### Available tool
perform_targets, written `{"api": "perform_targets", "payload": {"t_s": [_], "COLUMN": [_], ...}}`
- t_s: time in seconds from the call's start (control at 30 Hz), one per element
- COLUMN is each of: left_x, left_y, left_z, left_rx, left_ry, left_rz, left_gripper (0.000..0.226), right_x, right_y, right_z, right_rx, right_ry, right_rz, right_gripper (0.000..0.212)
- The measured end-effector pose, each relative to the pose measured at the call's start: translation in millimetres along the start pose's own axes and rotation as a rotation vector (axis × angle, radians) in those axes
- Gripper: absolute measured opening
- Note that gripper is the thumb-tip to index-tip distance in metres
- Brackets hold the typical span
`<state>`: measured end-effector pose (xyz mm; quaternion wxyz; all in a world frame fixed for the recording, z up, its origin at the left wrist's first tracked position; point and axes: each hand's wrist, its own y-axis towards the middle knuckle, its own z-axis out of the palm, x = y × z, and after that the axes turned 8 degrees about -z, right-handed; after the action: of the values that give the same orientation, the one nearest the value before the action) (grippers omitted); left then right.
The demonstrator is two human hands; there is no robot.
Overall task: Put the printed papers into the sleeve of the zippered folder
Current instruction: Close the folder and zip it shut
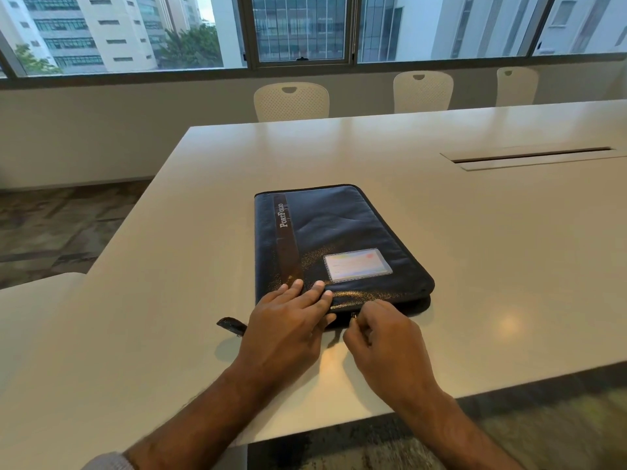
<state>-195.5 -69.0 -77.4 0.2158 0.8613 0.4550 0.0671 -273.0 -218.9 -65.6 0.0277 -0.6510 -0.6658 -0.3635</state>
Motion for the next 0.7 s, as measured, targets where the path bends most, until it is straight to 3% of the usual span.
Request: {"api": "perform_targets", "payload": {"t_s": [0.1,0.2,0.27,0.47,0.7], "left_x": [-1,-2,-2,10,15], "left_y": [1,2,2,-5,-6], "left_z": [2,3,1,0,0], "left_rx": [-0.014,-0.027,-0.019,0.034,0.030], "left_ry": [-0.010,-0.051,-0.072,-0.048,-0.094], "left_rz": [-0.004,0.021,0.026,0.008,0.005], "left_gripper": [0.044,0.052,0.057,0.044,0.043], "right_x": [-2,8,11,-5,-33], "right_y": [0,-2,-2,-1,-1], "right_z": [0,5,7,-9,-26], "right_rx": [0.007,0.116,0.097,0.023,-0.053], "right_ry": [0.018,0.030,0.042,-0.015,-0.057], "right_rz": [-0.022,-0.093,-0.085,0.045,0.130], "right_gripper": [0.027,0.020,0.022,0.042,0.035]}}
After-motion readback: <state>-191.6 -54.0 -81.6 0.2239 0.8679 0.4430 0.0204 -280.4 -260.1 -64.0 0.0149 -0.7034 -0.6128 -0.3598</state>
